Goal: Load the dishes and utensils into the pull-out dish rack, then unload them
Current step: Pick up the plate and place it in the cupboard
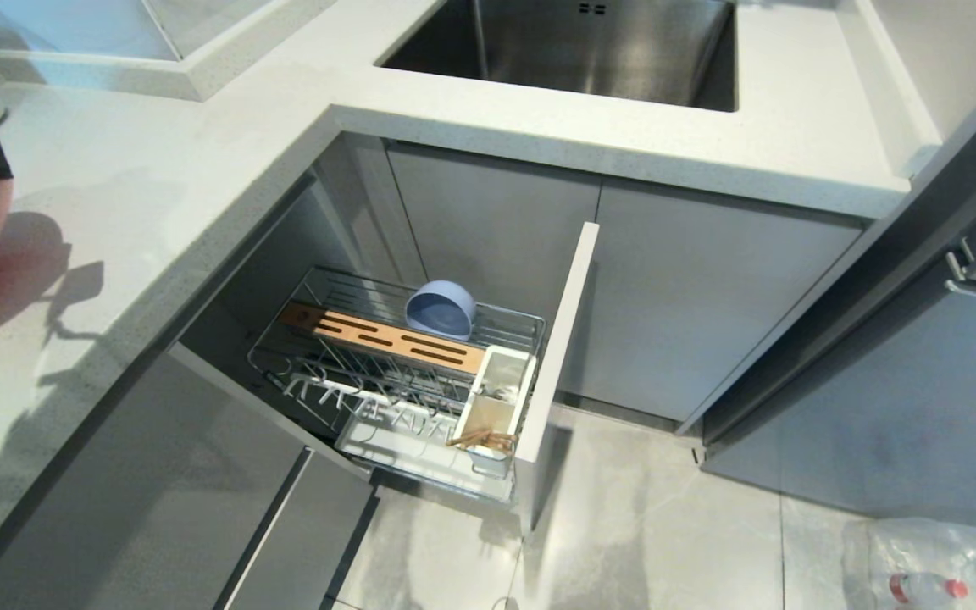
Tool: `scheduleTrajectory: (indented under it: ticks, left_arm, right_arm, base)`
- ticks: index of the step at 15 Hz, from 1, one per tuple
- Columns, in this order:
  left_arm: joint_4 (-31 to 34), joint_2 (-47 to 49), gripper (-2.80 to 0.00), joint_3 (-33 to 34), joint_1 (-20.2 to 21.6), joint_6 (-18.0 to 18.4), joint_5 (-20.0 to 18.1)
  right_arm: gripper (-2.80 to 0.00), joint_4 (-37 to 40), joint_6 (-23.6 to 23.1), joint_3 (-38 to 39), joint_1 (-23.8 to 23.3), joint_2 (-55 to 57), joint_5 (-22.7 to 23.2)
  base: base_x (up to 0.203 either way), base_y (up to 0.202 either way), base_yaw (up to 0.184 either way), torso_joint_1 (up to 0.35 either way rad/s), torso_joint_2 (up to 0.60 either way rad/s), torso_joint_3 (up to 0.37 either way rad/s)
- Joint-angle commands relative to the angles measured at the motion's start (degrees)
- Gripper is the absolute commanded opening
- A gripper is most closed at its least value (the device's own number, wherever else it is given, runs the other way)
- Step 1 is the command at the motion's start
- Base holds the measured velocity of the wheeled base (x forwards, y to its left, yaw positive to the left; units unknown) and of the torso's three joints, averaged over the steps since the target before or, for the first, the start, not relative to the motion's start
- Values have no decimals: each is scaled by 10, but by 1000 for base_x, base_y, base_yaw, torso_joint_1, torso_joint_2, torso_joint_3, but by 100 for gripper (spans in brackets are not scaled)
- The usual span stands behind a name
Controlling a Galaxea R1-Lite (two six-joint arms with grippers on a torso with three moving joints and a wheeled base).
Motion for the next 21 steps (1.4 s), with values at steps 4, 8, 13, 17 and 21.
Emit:
scheduleTrajectory:
  ticks: [4,8,13,17,21]
  left_arm:
    - [-34,-99,-280,42,-93,-69,25]
    - [-80,-146,-280,68,-216,-106,43]
    - [-247,-172,-280,137,-371,-186,78]
    - [-303,-169,-280,176,-521,-240,189]
    - [-425,-104,-280,239,-662,-264,353]
  right_arm:
    - [-280,0,0,0,0,1,0]
    - [-280,0,0,0,0,1,0]
    - [-280,0,0,0,0,1,0]
    - [-280,0,0,0,0,1,0]
    - [-280,0,0,0,0,1,0]
  base:
    - [0,0,0,0,0,0]
    - [0,0,0,0,0,0]
    - [0,0,0,0,0,0]
    - [0,0,0,0,0,0]
    - [0,0,0,7,0,0]
